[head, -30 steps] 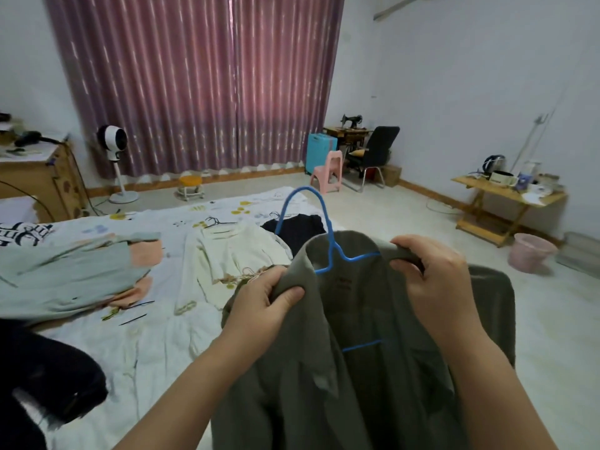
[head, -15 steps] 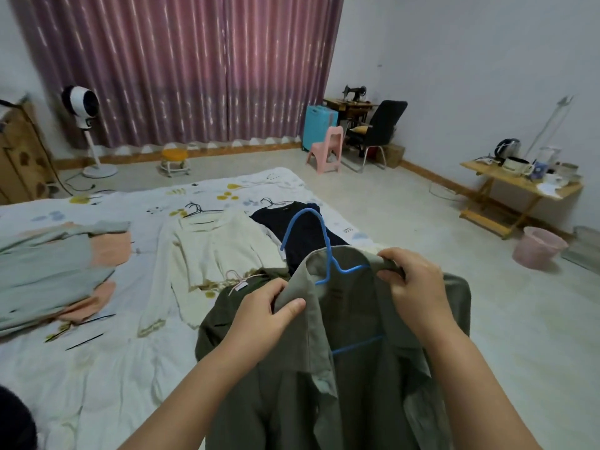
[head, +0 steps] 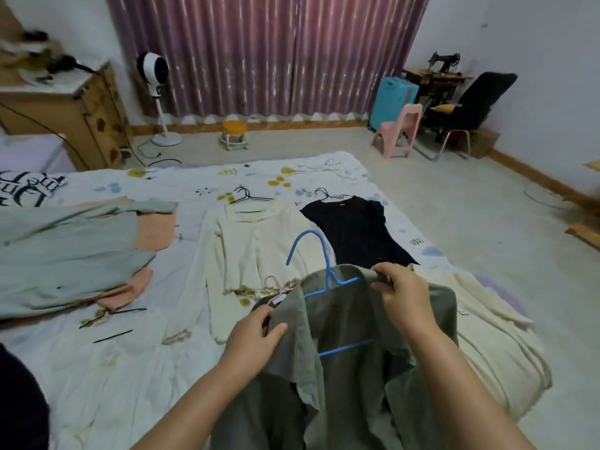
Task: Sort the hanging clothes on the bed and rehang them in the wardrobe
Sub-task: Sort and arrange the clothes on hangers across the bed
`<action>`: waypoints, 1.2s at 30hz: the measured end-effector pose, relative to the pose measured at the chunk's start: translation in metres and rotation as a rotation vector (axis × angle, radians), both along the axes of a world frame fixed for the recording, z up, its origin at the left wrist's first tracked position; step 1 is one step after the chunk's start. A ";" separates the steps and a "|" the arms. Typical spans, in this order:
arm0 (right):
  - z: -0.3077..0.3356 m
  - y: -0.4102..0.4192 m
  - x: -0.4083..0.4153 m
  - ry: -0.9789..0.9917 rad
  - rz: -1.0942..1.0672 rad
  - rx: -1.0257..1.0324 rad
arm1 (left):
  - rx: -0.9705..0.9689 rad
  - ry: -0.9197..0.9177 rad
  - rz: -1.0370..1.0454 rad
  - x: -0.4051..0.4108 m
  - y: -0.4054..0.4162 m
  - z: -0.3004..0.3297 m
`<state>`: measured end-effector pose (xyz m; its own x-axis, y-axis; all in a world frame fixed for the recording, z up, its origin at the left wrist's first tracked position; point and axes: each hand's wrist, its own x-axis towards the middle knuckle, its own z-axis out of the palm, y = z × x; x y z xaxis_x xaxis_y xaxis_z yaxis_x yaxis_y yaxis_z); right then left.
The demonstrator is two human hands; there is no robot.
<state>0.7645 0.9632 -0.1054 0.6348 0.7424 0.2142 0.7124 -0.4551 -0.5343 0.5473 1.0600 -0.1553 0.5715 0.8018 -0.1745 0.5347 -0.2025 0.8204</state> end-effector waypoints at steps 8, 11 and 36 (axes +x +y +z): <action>-0.082 0.117 0.061 0.057 0.203 -0.143 | 0.000 0.110 0.338 0.048 0.072 -0.075; -0.130 0.141 0.082 0.077 0.254 -0.247 | -0.022 0.156 0.414 0.060 0.097 -0.107; -0.350 0.203 0.108 0.066 0.344 -0.837 | 0.338 0.631 0.182 0.108 0.162 -0.305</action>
<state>0.8730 1.1665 -0.4559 0.3410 0.7900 -0.5095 0.8606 -0.4805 -0.1691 0.6558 1.2222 -0.4600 0.2969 0.9426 -0.1525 0.9335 -0.2529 0.2542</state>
